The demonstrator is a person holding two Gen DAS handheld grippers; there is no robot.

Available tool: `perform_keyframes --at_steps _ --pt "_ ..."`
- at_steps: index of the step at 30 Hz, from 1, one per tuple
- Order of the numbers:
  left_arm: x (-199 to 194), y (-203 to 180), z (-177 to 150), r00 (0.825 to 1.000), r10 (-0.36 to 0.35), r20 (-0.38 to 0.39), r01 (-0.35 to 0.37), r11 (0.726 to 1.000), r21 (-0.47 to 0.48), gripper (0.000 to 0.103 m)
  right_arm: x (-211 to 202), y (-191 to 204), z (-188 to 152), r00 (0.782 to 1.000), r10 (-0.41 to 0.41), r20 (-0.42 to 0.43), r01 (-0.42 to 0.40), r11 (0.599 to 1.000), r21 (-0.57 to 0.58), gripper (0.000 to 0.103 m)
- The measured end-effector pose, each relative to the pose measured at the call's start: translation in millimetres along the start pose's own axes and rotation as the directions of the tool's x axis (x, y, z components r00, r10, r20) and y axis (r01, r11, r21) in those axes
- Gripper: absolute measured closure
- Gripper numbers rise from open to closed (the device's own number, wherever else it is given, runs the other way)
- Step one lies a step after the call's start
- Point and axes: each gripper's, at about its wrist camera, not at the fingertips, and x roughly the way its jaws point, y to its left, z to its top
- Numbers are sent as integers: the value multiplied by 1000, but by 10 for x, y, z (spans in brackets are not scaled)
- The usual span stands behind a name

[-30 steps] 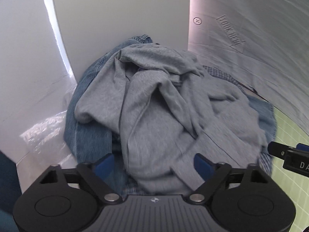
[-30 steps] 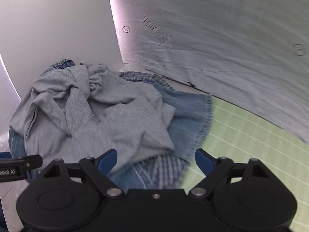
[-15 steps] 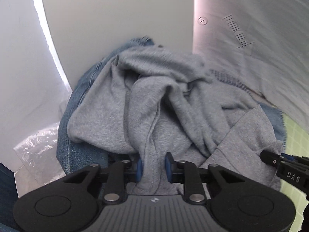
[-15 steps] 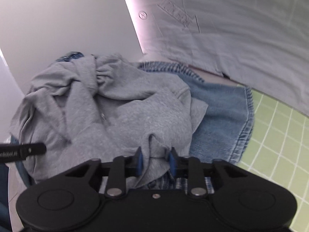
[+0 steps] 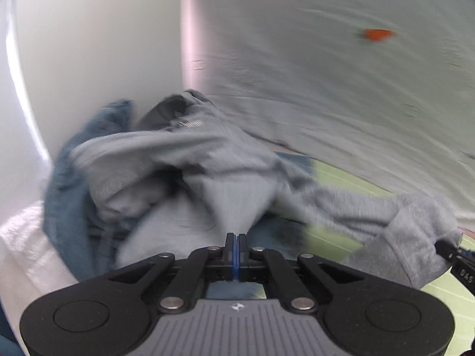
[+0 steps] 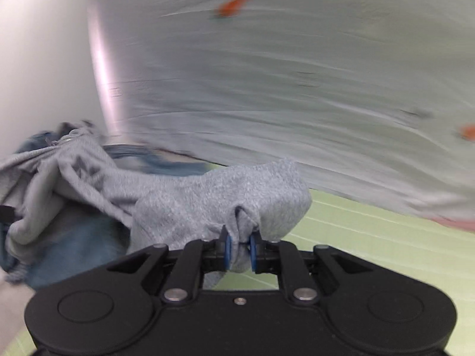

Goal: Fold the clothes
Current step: 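Pull the grey hoodie off the pile onto the open mat with both grippers, then release the hoodie with both grippers and reposition over it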

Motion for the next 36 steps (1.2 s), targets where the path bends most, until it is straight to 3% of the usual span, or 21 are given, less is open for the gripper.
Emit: perform_keyframes --at_steps 6,9,13,18,21,25,26,28,33,36 --pt "-390 -558 -470 995 -79 -58 81 996 32 99 -627 -1009 -721 978 -184 -96 196 973 125 91" --pt "-531 -651 -636 994 -64 -84 65 998 16 99 -886 -1314 -1053 936 -324 -135 334 941 56 91" --pt "-640 -747 -844 991 -45 -124 45 999 -7 99 -1236 -2052 -1370 870 -450 -202 479 868 128 91" --pt "-645 -996 -1124 983 -50 -179 51 999 -2 81 -1621 -2857 -1639 795 -540 -277 596 779 193 89" --pt "-591 -1178 -1243 976 -53 -213 55 998 2 71 -1703 -3093 -1737 772 -546 -325 621 757 203 80" --pt "-428 -1385 -1356 965 -54 -257 61 998 19 52 -1809 -3221 -1736 780 -547 -303 621 737 269 57" --pt "-371 -1435 -1391 961 -54 -270 63 998 25 48 -1809 -3247 -1694 788 -547 -283 614 736 285 48" --pt "-235 -1526 -1451 951 -60 -303 71 997 27 46 -1780 -3293 -1613 808 -536 -245 589 746 310 40" --pt "79 -1732 -1483 925 -71 -374 87 996 27 38 -1410 -3371 -1479 875 -427 -227 482 808 338 31" --pt "225 -1839 -1470 913 -59 -404 83 996 43 34 -1098 -3395 -1449 887 -374 -270 450 828 334 31"
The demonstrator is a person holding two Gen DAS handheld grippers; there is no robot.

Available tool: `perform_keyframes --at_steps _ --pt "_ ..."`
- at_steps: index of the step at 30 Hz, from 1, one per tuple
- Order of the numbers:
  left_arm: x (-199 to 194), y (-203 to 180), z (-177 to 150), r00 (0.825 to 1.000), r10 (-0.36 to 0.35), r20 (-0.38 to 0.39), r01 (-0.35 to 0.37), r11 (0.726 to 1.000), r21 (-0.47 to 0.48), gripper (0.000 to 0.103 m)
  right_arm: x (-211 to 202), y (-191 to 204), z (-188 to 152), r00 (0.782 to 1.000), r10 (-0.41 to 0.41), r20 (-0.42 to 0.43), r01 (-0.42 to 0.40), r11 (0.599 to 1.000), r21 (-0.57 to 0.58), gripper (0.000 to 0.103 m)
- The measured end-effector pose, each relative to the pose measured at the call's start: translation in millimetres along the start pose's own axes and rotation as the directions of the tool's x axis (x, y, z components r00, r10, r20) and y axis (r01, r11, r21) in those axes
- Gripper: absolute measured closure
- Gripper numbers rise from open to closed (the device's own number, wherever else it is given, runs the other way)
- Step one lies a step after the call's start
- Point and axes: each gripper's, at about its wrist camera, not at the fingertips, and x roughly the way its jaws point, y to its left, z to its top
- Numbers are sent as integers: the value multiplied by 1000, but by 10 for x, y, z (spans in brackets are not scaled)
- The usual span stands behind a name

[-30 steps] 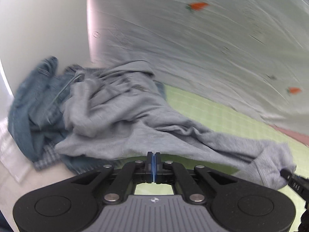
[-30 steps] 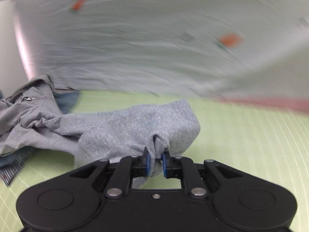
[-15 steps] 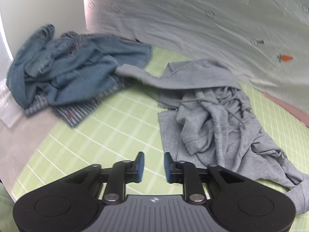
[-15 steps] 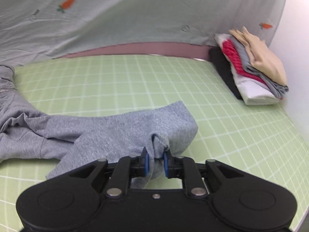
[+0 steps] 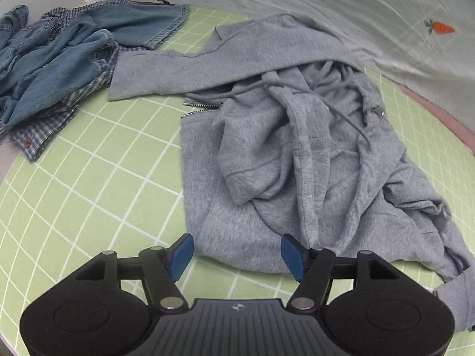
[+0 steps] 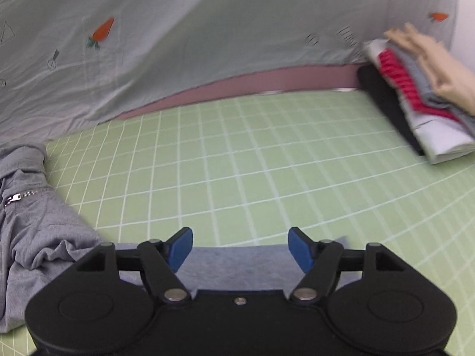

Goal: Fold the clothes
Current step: 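Release the hoodie with both grippers and reposition over it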

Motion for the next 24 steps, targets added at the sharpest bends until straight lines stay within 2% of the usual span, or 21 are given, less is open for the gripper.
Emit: perform_keyframes --at_steps 6,9,12,20,24 --pt "159 -71 18 999 9 -32 -8 1000 23 30 361 188 17 996 -38 -77 35 998 -42 31" --pt "226 -74 35 1000 4 -22 -3 1000 17 30 433 172 5 995 -61 -84 59 998 -27 28" --pt "271 -109 107 1000 29 12 -29 999 37 31 418 72 -9 993 -96 -75 96 995 -5 27" --pt "474 -135 595 995 71 73 -73 997 29 31 368 -162 -37 984 -158 -85 159 987 12 23" --pt "629 -1 888 994 78 78 -78 997 -4 31 408 -166 23 979 -181 -89 182 983 -6 23"
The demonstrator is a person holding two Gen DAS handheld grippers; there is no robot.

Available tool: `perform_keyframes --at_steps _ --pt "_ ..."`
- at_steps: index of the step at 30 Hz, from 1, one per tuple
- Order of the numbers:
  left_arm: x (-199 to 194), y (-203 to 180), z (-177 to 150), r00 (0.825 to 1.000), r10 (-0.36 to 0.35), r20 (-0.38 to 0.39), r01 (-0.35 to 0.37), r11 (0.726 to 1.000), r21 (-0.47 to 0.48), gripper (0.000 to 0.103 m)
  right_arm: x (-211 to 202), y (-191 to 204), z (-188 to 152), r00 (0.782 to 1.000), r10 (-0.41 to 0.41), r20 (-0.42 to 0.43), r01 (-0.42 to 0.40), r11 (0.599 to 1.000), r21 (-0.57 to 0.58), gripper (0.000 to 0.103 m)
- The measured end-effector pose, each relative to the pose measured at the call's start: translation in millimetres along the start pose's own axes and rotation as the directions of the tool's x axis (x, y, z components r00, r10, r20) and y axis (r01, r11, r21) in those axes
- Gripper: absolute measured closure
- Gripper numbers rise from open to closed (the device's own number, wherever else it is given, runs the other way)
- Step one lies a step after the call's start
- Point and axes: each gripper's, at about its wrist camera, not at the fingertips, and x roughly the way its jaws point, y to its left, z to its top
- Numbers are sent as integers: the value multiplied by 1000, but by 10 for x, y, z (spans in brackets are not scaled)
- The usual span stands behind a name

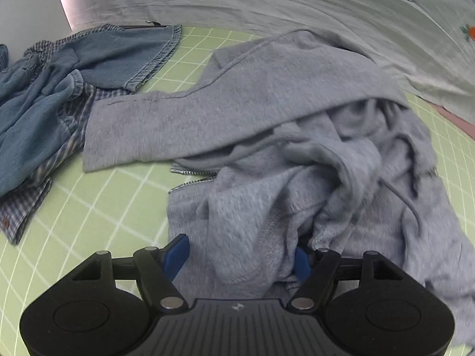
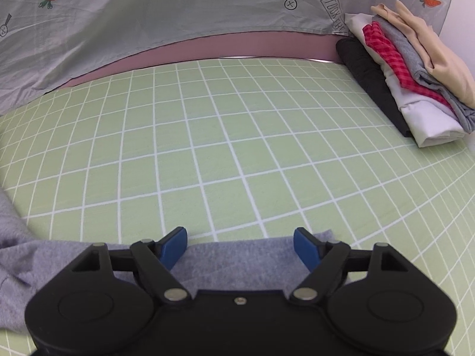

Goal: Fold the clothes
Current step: 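Release the hoodie with both grippers and reposition over it, then grasp the hoodie hem with the left gripper and drag it flat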

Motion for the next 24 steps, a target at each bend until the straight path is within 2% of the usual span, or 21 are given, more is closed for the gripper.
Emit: perform_keyframes --at_steps 2,7,12,14,16,19,21,24 --pt "63 91 124 1000 24 19 -23 1000 -17 31 14 13 25 1000 -28 14 27 999 38 24" --pt "236 390 481 992 109 60 -105 993 -62 29 38 88 66 1000 -25 5 25 1000 13 24" --pt "217 724 844 971 228 70 -209 955 -209 30 17 108 75 1000 -27 3 27 1000 15 24" --pt "94 785 846 977 198 80 -170 948 -269 30 -15 98 63 1000 -27 7 27 999 27 24" --pt "-47 751 769 982 162 94 -129 950 -284 27 -50 87 45 1000 -27 11 26 999 41 24" --pt "-290 598 546 982 151 112 -112 948 -298 23 -112 71 0 1000 -26 16 25 998 64 24" --pt "-445 489 365 987 110 121 -68 949 -309 19 -162 54 -39 1000 -21 20 19 997 79 24" --pt "-541 242 150 995 12 102 18 958 -285 15 -245 22 -104 1000 -13 29 10 996 87 24"
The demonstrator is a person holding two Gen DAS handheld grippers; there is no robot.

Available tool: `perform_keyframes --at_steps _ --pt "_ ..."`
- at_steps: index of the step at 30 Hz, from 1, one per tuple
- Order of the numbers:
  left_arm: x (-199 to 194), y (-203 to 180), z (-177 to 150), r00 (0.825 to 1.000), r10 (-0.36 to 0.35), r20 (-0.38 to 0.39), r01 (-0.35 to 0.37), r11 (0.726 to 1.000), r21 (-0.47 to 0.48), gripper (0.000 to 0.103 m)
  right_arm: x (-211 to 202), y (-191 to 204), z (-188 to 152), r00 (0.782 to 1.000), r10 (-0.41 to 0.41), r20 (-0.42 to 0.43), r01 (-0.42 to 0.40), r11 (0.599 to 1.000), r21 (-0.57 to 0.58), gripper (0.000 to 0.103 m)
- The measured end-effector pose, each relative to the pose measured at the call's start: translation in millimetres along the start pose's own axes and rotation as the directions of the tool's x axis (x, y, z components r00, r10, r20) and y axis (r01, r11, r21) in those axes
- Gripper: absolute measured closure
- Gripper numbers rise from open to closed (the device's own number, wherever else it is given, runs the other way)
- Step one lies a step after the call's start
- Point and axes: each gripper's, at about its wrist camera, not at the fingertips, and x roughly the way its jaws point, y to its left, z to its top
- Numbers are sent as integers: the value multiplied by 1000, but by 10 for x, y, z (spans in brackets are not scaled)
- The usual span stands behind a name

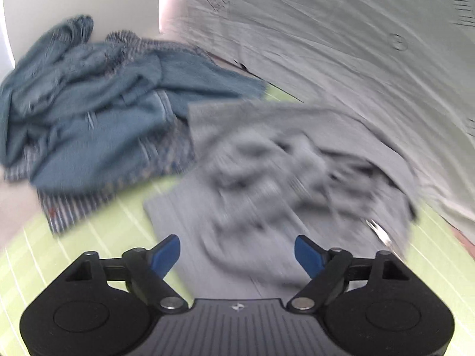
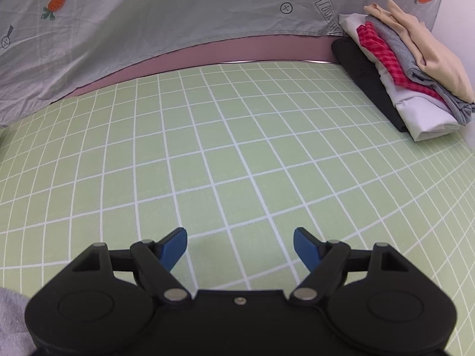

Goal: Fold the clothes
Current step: 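Grasp the hoodie hem with the left gripper and drag it flat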

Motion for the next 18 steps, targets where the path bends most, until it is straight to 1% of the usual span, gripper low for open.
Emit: perform_keyframes --at_steps 1,4,7,10,11,13,14,15,16,17,18 --pt "-37 -61 -88 999 -30 -17 30 1000 6 15 -28 -13 -25 1000 3 3 -3 1000 0 24" --pt "-14 -391 -317 993 -97 -67 103 989 105 15 -94 -47 -92 1000 12 9 -12 1000 2 24" --pt "18 -729 -544 980 -156 -123 178 963 204 15 -153 -107 -142 1000 21 13 -22 1000 22 24" --pt "81 -980 -742 977 -143 -157 181 947 265 15 -259 -173 -190 999 25 29 -26 999 38 24" --pt "109 -1038 -792 979 -122 -161 165 944 286 15 -294 -197 -206 999 24 34 -25 999 44 24" --pt "186 -1084 -877 983 -81 -166 132 938 319 30 -359 -259 -238 999 18 41 -21 998 63 24" --pt "212 -1051 -903 982 -79 -174 130 943 307 56 -388 -288 -255 999 15 44 -18 997 73 24" --pt "232 -1014 -927 980 -79 -182 131 948 290 70 -415 -312 -275 999 11 46 -15 997 80 24" --pt "219 -964 -937 979 -85 -183 135 951 278 73 -445 -333 -298 999 6 49 -10 996 85 24" --pt "198 -912 -944 979 -93 -181 140 954 267 83 -480 -347 -325 999 1 52 -5 996 89 24" --pt "165 -848 -955 980 -90 -176 136 954 266 87 -514 -355 -355 999 -3 54 -2 996 93 24"
